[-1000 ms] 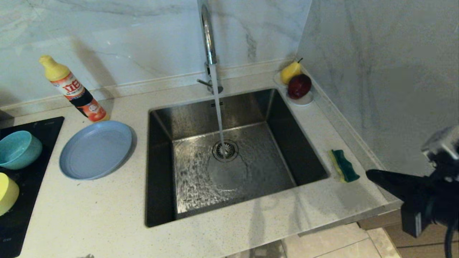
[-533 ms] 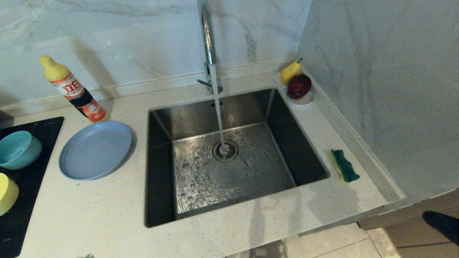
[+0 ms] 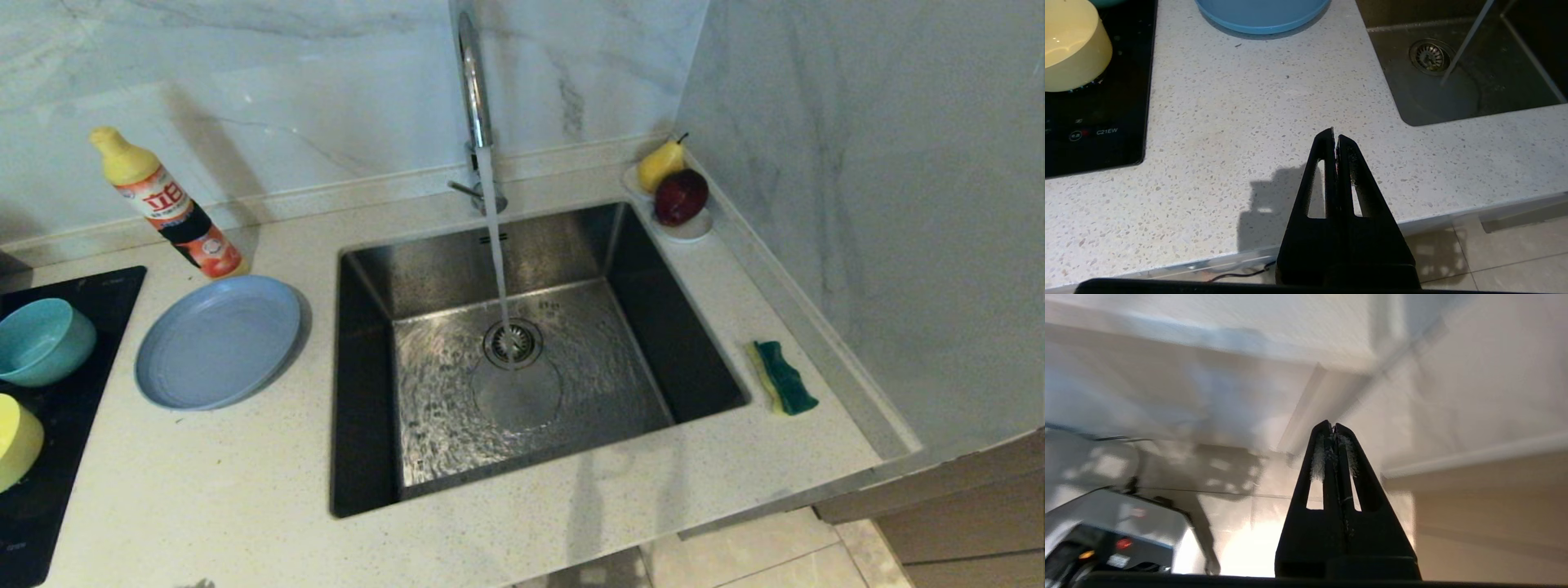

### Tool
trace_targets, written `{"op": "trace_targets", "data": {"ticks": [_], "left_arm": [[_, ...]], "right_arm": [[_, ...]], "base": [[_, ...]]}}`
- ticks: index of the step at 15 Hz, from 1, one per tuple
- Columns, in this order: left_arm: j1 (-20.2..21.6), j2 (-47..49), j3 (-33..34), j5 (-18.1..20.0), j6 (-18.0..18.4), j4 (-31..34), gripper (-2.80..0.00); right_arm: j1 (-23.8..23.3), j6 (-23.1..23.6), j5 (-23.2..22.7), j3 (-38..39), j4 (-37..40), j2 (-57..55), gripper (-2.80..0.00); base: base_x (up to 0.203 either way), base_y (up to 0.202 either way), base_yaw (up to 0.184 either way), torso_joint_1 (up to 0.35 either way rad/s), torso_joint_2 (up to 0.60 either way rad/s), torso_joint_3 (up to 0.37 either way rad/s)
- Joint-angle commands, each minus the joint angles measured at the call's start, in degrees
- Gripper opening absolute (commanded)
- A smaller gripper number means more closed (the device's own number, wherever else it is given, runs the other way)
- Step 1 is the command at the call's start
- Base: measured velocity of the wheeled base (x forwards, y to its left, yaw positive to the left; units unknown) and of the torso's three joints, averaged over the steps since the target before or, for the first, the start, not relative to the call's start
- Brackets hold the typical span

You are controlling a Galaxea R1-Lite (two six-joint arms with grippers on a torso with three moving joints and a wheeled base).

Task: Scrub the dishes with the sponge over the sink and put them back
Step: Turn off the faucet

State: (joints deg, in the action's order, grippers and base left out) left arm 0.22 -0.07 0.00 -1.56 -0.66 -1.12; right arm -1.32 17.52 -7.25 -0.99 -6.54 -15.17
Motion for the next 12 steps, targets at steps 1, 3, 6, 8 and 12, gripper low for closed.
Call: {"op": "trace_targets", "data": {"ticks": [1, 3, 6, 8, 12], "left_arm": [[0.04, 0.07, 0.44, -0.02, -0.04, -0.02, -2.80], [0.04, 0.07, 0.44, -0.02, -0.04, -0.02, -2.80], [0.04, 0.07, 0.44, -0.02, -0.04, -0.02, -2.80], [0.04, 0.07, 0.44, -0.02, -0.04, -0.02, -2.80], [0.04, 0.07, 0.44, -0.02, -0.04, -0.02, -2.80]], "right_arm": [[1.00, -2.86, 3.44, 0.37, 4.36, 8.82, -2.80], [1.35, -5.37, 4.48, 0.02, 5.82, 14.16, -2.80], [1.48, -15.46, 6.87, 0.90, 3.91, 15.28, -2.80], [1.49, -16.38, 7.58, 0.52, 7.43, 15.25, -2.80], [1.49, -16.55, 7.25, 0.64, 6.98, 15.25, -2.80]], "base": [[0.000, 0.000, 0.000, 0.000, 0.00, 0.000], [0.000, 0.000, 0.000, 0.000, 0.00, 0.000], [0.000, 0.000, 0.000, 0.000, 0.00, 0.000], [0.000, 0.000, 0.000, 0.000, 0.00, 0.000], [0.000, 0.000, 0.000, 0.000, 0.00, 0.000]]}}
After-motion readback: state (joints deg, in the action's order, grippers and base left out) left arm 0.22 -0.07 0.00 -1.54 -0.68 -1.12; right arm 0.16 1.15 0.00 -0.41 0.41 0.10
